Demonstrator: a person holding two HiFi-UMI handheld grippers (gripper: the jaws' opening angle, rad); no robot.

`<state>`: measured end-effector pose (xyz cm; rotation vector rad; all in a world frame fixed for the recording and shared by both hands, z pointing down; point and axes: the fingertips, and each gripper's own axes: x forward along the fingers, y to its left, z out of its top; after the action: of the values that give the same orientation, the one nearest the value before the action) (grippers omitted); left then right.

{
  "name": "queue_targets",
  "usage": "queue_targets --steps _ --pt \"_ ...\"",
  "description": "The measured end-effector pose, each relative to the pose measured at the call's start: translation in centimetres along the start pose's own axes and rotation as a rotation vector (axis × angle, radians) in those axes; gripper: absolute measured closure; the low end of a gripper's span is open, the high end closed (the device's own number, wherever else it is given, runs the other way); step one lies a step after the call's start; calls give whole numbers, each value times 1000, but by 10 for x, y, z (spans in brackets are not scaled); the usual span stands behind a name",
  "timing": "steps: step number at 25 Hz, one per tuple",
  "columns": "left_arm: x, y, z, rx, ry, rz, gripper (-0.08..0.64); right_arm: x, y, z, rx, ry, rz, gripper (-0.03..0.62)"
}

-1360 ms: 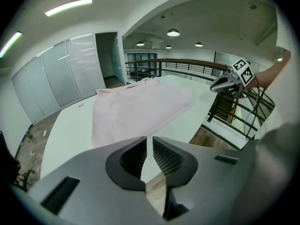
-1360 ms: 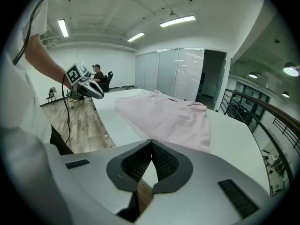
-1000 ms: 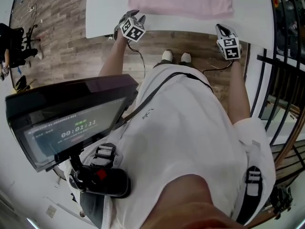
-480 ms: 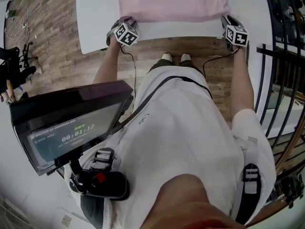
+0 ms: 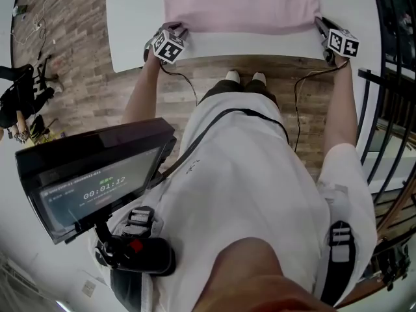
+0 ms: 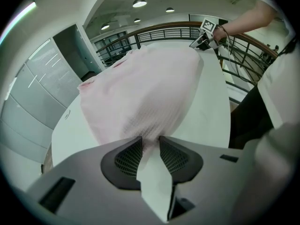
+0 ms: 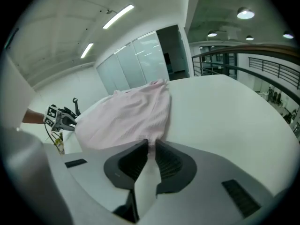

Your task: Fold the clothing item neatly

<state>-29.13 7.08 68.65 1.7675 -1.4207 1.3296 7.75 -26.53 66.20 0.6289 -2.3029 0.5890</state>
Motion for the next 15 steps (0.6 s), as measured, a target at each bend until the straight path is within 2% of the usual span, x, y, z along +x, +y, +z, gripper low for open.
queue_targets --steps 1,4,6,7,8,9,11,12,13,15 --pt "-1 1 0 -5 -2 2 440 -2 4 -1 -15 29 22 545" --pt "-1 1 -6 -31 5 10 445 -21 26 -12 -33 112 124 549" --pt "1 -2 -8 -39 14 7 446 -42 35 -15 23 116 186 549" --pt "2 -2 -8 -39 17 4 446 -48 31 -16 48 117 172 548" --pt "2 -2 -8 -38 17 1 446 -50 19 -21 46 138 111 548" --pt "2 -2 -8 -38 16 -1 446 -50 0 -29 5 185 2 548" --pt "2 -2 -8 -30 15 1 446 -48 -33 -45 -153 283 -223 549" --pt "2 -3 -8 -17 16 5 446 -48 -32 -43 -224 274 -255 565" --pt "1 -4 -6 1 15 9 446 -48 -17 -35 -269 219 -216 569" --pt "-1 -7 -2 26 -2 14 445 -44 36 -18 -335 98 -42 568"
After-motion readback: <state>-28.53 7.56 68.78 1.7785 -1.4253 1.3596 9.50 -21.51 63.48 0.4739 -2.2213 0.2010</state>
